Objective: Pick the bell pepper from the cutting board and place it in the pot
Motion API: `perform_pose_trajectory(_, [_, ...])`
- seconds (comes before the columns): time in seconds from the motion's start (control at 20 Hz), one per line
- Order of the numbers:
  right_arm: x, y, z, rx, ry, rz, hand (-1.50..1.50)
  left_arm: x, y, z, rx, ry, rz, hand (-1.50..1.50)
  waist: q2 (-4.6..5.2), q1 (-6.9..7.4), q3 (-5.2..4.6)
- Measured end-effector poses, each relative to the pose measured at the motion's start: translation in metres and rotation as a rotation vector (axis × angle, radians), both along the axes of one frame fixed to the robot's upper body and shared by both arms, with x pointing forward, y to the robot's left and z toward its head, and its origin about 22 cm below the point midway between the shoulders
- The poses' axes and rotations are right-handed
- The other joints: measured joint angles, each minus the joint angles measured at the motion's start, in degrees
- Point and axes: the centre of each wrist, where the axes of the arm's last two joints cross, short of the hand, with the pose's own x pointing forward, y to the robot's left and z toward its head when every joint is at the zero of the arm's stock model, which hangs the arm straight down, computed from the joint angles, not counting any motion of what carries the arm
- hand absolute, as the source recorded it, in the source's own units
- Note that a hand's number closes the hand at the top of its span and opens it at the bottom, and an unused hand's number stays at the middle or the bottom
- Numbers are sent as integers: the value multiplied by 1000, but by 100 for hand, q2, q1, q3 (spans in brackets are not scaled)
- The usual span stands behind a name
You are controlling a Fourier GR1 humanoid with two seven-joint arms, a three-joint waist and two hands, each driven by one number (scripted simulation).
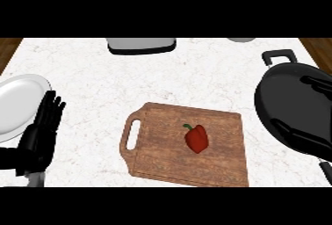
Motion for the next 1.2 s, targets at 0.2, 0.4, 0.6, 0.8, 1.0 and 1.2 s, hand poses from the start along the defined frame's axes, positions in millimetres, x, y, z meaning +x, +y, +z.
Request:
perform_pose_trajectory(0.2, [-39, 18, -32, 1, -135, 0, -150, -1, -27, -9, -10, -37, -25, 0, 22, 125, -4])
perform_pose_trajectory(0.4, [-83, 31, -40, -61, -173, 5, -150, 1, -48, -9, -16, -51, -47, 0, 31, 215, -12])
perform_pose_trajectory(0.6, [-109, 35, -39, -215, -71, -39, -150, 0, -49, -9, -14, -54, -51, 0, 43, 284, -25])
perform_pose_trajectory(0.8, [-127, 30, -39, -426, 100, -57, -150, 2, -54, -12, -11, -65, -56, 0, 63, 314, -43])
perform_pose_trajectory(1.0, [-132, 38, -34, -589, 244, -96, -150, 5, -60, -13, -11, -69, -73, 0, 83, 379, -46])
perform_pose_trajectory(1.2, [-130, 68, -27, -660, 355, -128, -150, 9, -61, -7, -12, -72, -87, 0, 84, 452, -38])
